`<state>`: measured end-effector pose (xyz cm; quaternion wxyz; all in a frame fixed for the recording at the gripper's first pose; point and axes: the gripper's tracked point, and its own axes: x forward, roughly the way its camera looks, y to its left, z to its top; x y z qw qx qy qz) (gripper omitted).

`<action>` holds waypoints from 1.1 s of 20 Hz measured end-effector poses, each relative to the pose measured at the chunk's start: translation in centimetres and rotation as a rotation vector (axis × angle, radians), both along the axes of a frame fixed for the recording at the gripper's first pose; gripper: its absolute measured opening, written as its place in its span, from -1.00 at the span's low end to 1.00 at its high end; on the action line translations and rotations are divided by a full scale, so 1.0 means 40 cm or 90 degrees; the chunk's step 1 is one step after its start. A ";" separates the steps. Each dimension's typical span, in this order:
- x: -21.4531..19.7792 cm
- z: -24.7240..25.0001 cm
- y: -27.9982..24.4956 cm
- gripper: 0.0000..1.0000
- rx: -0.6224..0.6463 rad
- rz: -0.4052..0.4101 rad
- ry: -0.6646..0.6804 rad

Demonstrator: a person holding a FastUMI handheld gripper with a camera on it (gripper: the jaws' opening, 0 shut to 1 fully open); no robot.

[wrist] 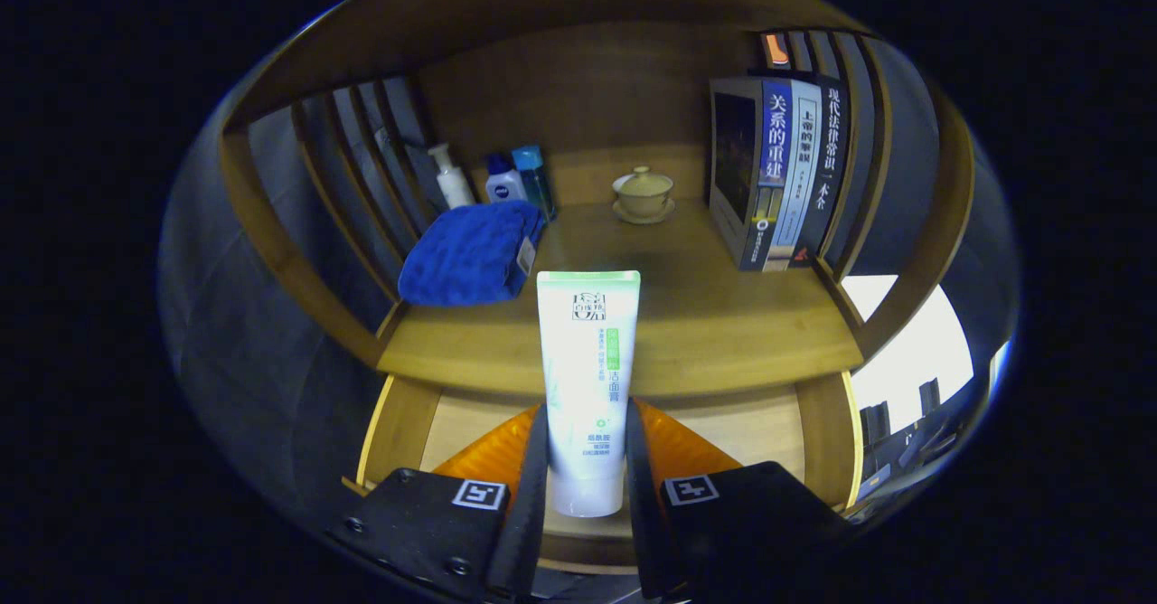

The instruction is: Pull open the drawer, take out the items inside it, and place them on the countertop above the cabinet.

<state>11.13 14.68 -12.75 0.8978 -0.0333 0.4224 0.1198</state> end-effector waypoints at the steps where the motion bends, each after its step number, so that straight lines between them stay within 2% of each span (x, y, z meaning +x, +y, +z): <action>1: 0.027 0.000 -0.002 0.00 -0.013 -0.002 -0.006; 4: 0.112 -0.021 0.014 0.00 -0.055 -0.005 -0.023; 7: 0.180 -0.075 0.047 0.00 -0.063 -0.016 -0.013; 11: 0.226 -0.137 0.046 0.04 -0.080 -0.037 0.006; 12: 0.232 -0.141 0.048 0.15 -0.084 -0.036 -0.005; 16: 0.212 -0.153 0.037 0.83 -0.095 -0.017 -0.021; 18: 0.181 -0.139 0.036 0.99 -0.062 -0.027 -0.030; 22: 0.122 -0.066 0.034 1.00 -0.018 -0.024 -0.093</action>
